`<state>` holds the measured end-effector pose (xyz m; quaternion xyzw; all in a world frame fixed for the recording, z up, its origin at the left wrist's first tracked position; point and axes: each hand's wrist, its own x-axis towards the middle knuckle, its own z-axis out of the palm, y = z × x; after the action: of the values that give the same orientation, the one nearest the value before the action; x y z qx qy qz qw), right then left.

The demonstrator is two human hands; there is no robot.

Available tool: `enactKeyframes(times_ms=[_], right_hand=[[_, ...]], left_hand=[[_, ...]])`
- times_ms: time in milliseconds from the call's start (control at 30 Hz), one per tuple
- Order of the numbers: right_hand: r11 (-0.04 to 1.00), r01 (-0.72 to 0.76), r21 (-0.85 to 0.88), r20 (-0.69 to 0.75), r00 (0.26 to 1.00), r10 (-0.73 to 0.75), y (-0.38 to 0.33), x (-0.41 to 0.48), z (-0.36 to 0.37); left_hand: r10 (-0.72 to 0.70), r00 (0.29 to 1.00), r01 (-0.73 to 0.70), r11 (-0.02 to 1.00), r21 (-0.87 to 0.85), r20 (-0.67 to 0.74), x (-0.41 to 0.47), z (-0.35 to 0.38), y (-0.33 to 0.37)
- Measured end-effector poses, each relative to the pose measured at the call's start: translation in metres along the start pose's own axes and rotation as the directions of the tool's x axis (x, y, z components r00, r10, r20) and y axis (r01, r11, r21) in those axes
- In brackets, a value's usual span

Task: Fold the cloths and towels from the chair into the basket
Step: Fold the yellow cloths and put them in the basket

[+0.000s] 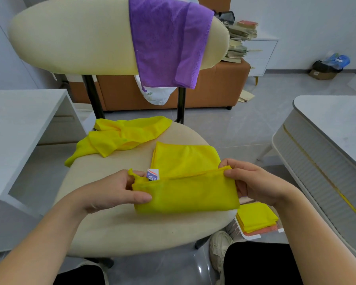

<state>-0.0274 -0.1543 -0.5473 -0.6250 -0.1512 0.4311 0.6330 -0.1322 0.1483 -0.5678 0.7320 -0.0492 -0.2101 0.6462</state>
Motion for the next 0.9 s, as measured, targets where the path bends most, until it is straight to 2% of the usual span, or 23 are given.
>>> enactKeyframes(times_ms=[67,133,267,333,433,500,600,667,733,800,900], right_hand=[[0.998,-0.056,0.040,0.047,0.997,0.054,-0.002,-0.001,0.001],[0.995,-0.097,0.024,0.035,0.995,0.096,-0.002,0.002,0.000],[0.971,-0.204,-0.128,-0.196,0.964,0.177,0.008,0.016,-0.009],[0.948,-0.238,-0.210,-0.295,0.940,0.170,0.011,0.022,-0.009],[0.857,-0.287,-0.427,-0.419,0.903,0.093,0.015,0.032,-0.003],[0.764,-0.297,-0.573,-0.465,0.885,-0.004,0.020,0.040,-0.002],[0.583,-0.330,-0.743,-0.509,0.843,-0.172,0.029,0.048,0.001],[0.517,-0.353,-0.780,-0.531,0.811,-0.247,0.032,0.051,0.004],[0.434,-0.388,-0.813,-0.532,0.798,-0.283,0.034,0.052,0.006],[0.412,-0.400,-0.819,-0.532,0.799,-0.281,0.035,0.052,0.005],[0.509,-0.390,-0.767,-0.554,0.803,-0.219,0.034,0.053,0.000]], left_hand=[[-0.049,0.999,0.049,0.998,-0.042,0.013,0.000,0.004,0.001],[-0.073,0.996,0.071,0.997,-0.034,-0.054,0.003,0.007,0.000],[-0.097,0.967,0.084,0.994,-0.067,-0.235,0.020,0.013,-0.003],[-0.140,0.925,0.147,0.989,-0.005,-0.353,0.030,0.016,-0.007],[-0.140,0.864,0.278,0.933,0.227,-0.483,0.043,0.021,-0.013],[-0.101,0.816,0.383,0.831,0.402,-0.569,0.049,0.025,-0.012],[-0.048,0.751,0.476,0.731,0.489,-0.659,0.055,0.033,-0.006],[-0.022,0.730,0.511,0.681,0.524,-0.683,0.057,0.039,-0.005],[0.031,0.725,0.553,0.570,0.608,-0.688,0.058,0.045,-0.005],[0.080,0.736,0.555,0.499,0.666,-0.672,0.058,0.047,-0.005],[0.019,0.761,0.532,0.554,0.640,-0.649,0.059,0.036,-0.006]])
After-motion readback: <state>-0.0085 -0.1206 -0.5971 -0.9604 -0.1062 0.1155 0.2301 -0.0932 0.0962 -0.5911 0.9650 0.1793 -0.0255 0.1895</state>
